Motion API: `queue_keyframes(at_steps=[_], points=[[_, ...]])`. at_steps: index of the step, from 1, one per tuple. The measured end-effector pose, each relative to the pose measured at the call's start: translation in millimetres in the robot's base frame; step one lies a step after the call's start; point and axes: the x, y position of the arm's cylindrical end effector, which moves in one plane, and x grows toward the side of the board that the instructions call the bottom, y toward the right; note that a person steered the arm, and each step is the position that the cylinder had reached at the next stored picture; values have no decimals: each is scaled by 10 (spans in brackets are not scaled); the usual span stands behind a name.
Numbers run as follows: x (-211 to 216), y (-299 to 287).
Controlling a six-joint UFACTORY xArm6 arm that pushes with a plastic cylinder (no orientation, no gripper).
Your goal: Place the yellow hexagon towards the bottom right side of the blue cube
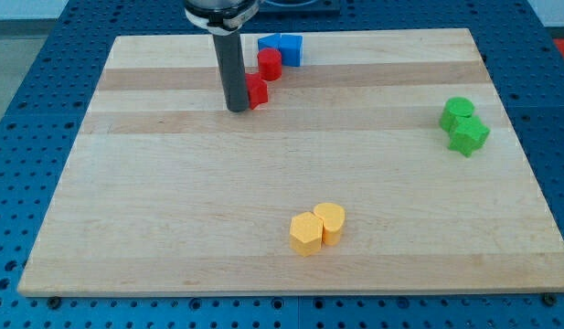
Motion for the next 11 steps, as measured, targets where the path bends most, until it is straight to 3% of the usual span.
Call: queue_keyframes(at_steps=[3, 4, 6, 8, 9, 11], points=[[-165, 190], [176, 157], [1425, 75], [2289, 100], [2509, 356], [2521, 1062]])
